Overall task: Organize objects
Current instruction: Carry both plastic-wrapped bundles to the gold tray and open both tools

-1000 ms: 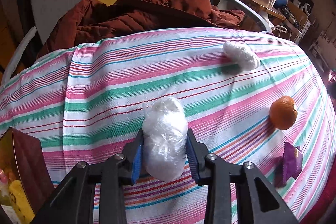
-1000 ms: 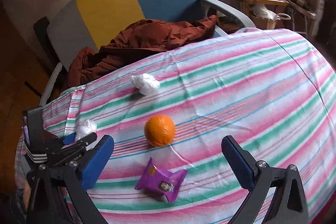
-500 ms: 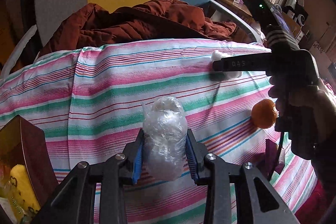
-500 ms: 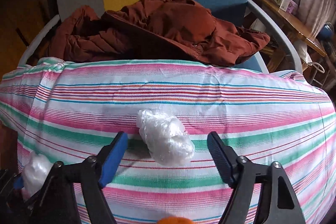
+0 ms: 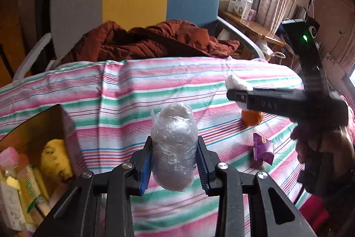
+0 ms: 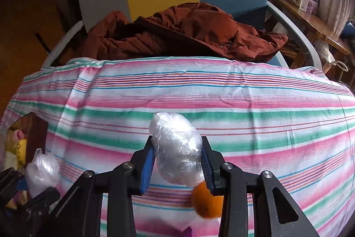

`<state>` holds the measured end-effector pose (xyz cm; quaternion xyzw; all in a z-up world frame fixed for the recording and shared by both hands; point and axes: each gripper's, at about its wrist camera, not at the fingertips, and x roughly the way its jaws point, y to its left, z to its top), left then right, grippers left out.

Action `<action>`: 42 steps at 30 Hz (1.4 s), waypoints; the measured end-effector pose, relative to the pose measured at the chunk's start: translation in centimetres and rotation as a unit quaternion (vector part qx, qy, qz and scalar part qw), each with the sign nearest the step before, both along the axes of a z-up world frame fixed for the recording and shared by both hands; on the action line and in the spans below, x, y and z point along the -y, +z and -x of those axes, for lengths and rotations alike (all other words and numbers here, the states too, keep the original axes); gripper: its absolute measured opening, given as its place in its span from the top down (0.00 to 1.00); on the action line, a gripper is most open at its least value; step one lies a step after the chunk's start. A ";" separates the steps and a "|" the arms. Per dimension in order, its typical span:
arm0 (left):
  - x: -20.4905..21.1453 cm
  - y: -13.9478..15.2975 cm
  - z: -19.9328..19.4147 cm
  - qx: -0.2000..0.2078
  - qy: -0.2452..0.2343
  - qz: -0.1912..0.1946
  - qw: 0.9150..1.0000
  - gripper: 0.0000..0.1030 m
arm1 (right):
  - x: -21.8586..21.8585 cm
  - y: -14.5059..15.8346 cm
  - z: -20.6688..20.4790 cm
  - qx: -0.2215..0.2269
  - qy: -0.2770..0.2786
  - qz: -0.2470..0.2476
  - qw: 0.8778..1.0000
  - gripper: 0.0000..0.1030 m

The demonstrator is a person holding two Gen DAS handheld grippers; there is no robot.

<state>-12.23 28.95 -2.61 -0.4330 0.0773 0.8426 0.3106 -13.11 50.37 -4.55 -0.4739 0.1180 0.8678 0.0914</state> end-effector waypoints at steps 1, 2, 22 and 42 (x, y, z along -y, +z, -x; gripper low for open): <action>0.8 0.5 -0.4 -0.004 0.006 -0.002 1.000 0.66 | 0.9 0.5 -0.8 -0.007 0.005 0.004 1.000 0.62; 1.7 0.9 -0.9 -0.009 0.013 -0.005 1.000 0.66 | 1.8 0.8 -1.4 -0.013 0.011 0.009 1.000 0.62; 17.6 2.1 -5.5 -0.048 0.131 -0.002 0.990 0.66 | 19.9 3.3 -5.8 -0.061 0.122 0.079 0.988 0.62; 24.6 -0.6 -5.2 0.007 0.185 -0.048 0.981 0.45 | 28.9 1.6 -7.2 -0.022 0.188 0.080 0.979 0.34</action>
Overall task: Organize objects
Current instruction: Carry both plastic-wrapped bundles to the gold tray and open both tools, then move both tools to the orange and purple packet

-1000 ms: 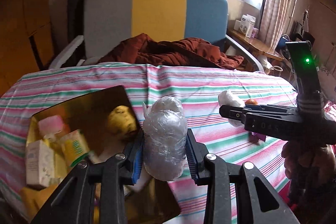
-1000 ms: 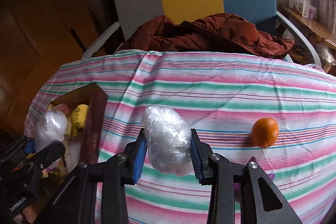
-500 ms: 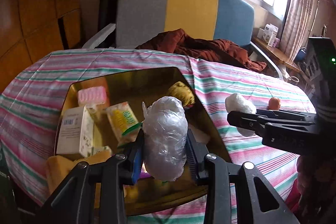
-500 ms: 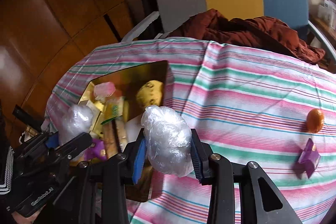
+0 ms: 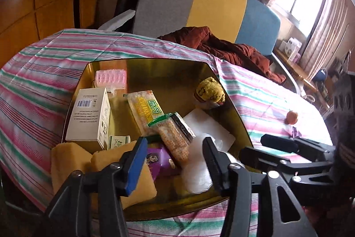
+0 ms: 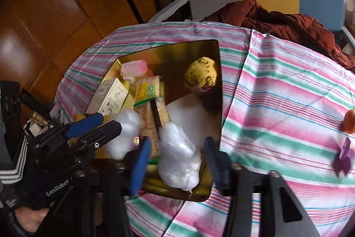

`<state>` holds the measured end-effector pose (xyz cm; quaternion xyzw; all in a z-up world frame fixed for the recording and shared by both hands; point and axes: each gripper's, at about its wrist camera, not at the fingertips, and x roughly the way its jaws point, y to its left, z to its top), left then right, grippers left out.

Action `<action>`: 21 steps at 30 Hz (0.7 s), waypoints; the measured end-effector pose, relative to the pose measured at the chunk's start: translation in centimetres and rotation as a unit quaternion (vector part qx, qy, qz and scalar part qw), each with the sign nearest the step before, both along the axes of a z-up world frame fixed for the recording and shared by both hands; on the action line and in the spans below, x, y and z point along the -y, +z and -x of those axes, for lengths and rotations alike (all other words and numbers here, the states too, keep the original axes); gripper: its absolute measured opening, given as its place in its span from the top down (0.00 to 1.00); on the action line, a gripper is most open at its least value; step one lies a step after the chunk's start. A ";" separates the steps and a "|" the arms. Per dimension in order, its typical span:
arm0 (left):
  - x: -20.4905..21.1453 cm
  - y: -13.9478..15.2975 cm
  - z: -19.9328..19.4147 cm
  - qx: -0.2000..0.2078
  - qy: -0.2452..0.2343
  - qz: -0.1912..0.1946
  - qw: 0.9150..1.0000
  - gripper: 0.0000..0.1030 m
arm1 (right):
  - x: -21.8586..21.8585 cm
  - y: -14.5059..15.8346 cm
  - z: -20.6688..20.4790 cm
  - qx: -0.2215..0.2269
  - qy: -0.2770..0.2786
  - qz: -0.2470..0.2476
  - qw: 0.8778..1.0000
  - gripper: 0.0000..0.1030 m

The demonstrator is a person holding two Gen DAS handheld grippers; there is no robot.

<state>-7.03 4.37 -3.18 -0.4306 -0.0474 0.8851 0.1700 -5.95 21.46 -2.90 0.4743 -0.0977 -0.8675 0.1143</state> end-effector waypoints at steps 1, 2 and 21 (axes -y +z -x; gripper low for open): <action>0.2 0.2 -0.2 -0.004 0.005 -0.001 1.000 0.45 | 0.0 0.0 -0.1 -0.001 -0.001 0.000 1.000 0.31; 0.3 0.3 -0.3 -0.007 0.007 0.000 1.000 0.45 | 0.0 0.0 -0.3 -0.002 -0.002 0.000 1.000 0.31; -9.5 2.6 -1.1 -0.028 -0.110 0.029 0.993 0.45 | -16.4 -0.1 -5.7 0.001 -0.195 -0.074 0.978 0.29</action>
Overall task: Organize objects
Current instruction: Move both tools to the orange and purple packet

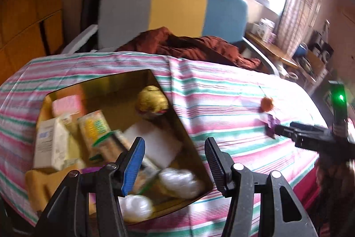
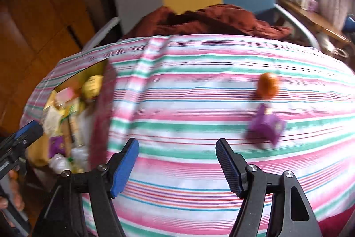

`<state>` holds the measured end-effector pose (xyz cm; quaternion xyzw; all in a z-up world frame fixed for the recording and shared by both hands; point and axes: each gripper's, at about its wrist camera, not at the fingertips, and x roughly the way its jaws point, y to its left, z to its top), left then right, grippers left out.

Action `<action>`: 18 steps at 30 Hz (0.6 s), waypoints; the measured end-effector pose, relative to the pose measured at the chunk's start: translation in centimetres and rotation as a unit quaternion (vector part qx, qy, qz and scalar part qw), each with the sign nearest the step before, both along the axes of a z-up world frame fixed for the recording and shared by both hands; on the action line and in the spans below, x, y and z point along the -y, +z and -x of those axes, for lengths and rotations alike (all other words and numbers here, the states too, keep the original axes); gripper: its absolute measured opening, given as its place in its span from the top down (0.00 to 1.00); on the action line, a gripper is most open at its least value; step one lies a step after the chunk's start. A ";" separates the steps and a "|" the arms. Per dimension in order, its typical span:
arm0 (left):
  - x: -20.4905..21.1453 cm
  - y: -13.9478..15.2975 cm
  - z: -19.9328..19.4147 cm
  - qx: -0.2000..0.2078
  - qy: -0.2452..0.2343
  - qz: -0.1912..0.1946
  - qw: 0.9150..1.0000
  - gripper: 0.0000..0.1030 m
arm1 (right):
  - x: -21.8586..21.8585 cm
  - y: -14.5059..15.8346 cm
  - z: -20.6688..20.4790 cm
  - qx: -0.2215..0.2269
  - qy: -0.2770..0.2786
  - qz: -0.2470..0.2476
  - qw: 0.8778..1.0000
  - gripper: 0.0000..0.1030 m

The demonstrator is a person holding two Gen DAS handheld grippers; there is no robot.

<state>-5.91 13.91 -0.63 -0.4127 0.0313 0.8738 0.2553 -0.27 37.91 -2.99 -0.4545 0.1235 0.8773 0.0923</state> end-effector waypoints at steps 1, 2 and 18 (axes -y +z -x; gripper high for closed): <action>-0.8 0.0 0.0 0.001 -0.011 0.001 1.000 0.45 | -1.0 0.0 -0.1 0.006 -0.001 -0.013 1.000 0.25; -1.6 0.0 -0.1 0.004 -0.023 0.002 1.000 0.45 | -2.0 0.1 -0.1 0.013 0.003 -0.028 1.000 0.20; -14.3 -2.1 1.8 0.040 -0.123 0.030 0.991 0.45 | -9.7 -5.8 3.5 0.112 0.132 -0.111 0.979 0.24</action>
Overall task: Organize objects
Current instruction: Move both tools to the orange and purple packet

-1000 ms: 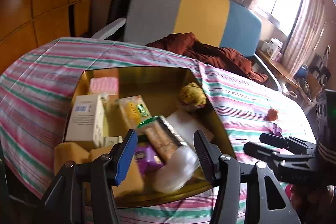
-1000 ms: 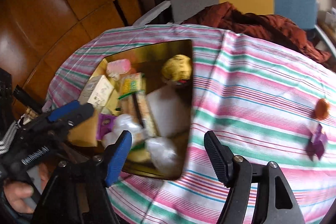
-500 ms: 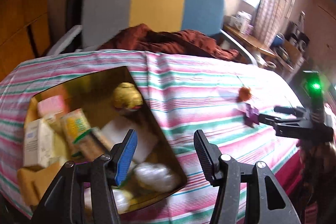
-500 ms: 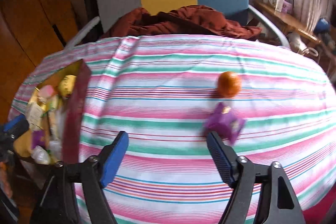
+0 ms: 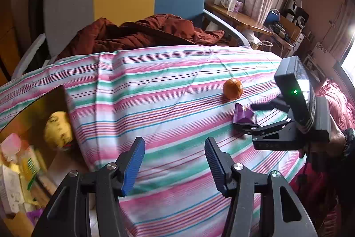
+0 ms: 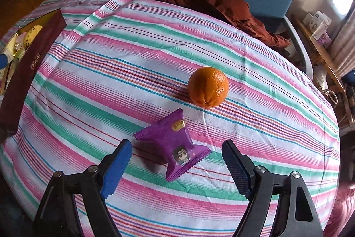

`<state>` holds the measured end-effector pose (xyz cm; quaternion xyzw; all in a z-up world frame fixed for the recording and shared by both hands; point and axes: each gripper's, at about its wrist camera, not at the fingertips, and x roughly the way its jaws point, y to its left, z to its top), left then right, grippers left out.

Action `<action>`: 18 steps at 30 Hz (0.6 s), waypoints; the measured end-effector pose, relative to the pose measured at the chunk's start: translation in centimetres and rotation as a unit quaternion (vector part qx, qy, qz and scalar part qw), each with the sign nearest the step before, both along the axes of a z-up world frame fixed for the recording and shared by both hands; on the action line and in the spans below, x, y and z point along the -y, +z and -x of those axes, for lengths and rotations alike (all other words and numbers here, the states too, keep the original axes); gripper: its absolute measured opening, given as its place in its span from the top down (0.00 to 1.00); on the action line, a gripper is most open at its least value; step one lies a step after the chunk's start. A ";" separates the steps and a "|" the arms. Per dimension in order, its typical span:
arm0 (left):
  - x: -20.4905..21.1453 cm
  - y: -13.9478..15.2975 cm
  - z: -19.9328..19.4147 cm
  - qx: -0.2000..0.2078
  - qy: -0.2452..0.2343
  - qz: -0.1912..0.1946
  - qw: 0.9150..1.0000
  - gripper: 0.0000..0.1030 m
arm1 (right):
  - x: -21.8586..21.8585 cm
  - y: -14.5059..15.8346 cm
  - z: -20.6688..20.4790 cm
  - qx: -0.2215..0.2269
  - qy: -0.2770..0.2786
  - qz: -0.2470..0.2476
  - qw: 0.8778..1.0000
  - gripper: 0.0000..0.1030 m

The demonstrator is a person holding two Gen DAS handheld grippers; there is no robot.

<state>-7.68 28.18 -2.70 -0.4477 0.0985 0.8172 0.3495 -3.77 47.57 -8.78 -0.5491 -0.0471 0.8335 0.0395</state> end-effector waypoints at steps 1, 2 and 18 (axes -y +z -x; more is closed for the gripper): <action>-0.8 -0.2 0.3 0.005 -0.003 0.000 1.000 0.45 | 0.0 -0.3 0.2 0.004 0.007 0.010 1.000 0.36; -1.6 -0.4 0.6 0.011 -0.006 0.000 1.000 0.45 | -0.1 -0.6 0.4 0.013 0.012 0.015 1.000 0.58; -16.6 -4.5 3.6 0.068 -0.113 -0.020 0.991 0.26 | -7.8 0.7 -2.4 -0.019 -0.143 0.046 0.988 0.68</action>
